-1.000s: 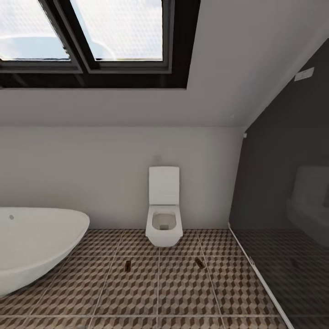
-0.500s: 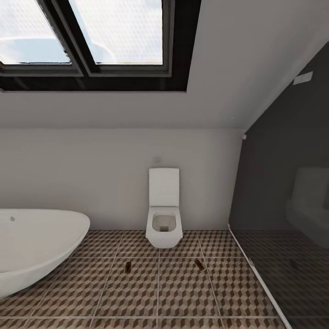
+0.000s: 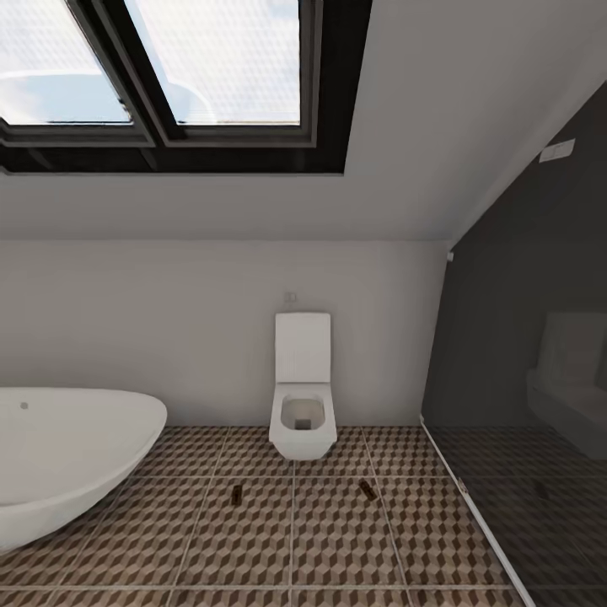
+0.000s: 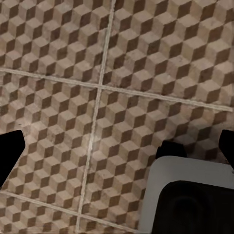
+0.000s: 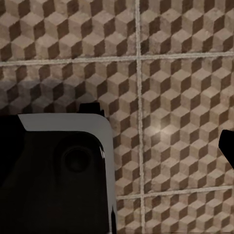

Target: Take the four mousetraps from the cabinet in the bathroom and place them on the bathroom floor. Make sure all four end up on the same floor surface, and ensure that at least two of them are either under or directly next to the same bathroom sink.

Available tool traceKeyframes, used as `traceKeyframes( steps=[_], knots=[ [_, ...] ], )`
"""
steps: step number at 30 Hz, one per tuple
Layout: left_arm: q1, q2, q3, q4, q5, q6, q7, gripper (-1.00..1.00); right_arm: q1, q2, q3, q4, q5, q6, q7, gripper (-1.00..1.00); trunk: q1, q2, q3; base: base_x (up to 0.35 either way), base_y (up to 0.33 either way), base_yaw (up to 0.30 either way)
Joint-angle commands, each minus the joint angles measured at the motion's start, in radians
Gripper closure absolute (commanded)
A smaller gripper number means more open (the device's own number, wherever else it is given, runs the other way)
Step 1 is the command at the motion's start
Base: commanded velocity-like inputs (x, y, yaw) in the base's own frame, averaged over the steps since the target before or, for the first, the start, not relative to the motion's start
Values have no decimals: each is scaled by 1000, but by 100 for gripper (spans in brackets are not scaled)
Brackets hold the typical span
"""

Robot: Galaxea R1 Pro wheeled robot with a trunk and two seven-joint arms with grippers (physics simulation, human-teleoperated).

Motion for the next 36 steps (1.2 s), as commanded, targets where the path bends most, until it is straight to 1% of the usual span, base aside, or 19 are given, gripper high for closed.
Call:
traceKeyframes(
  steps=[1, 5, 13, 18, 24, 36],
  knots=[
    [7, 0, -9, 0, 9, -3, 3, -100, 3, -1, -8, 3, 7, -7, 0, -100, -4, 6, 2, 0, 0, 0],
    [37, 1, -9, 0, 18, -5, 3, -100, 20, -1, -10, 3, 5, -14, 0, -100, -19, 34, 14, 0, 0, 0],
    [80, 3, -9, 0, 54, -10, 2, -100, 33, -1, -11, 3, 2, -21, 0, -100, -50, 90, 40, 0, 0, 0],
    [92, 2, -9, 0, 71, -12, 2, -100, 35, -1, -11, 3, 1, -22, 0, -100, -69, 125, 55, 0, 0, 0],
    [96, 2, -10, 0, 76, -14, 1, -100, 36, -2, -11, 3, 1, -23, 0, -100, -92, 167, 74, 0, 0, 0],
    [98, 2, -10, -2, 76, -15, 3, -100, 36, -1, -14, 2, 0, -22, -4, -100, -92, 167, 74, 0, 0, 0]
  ],
)
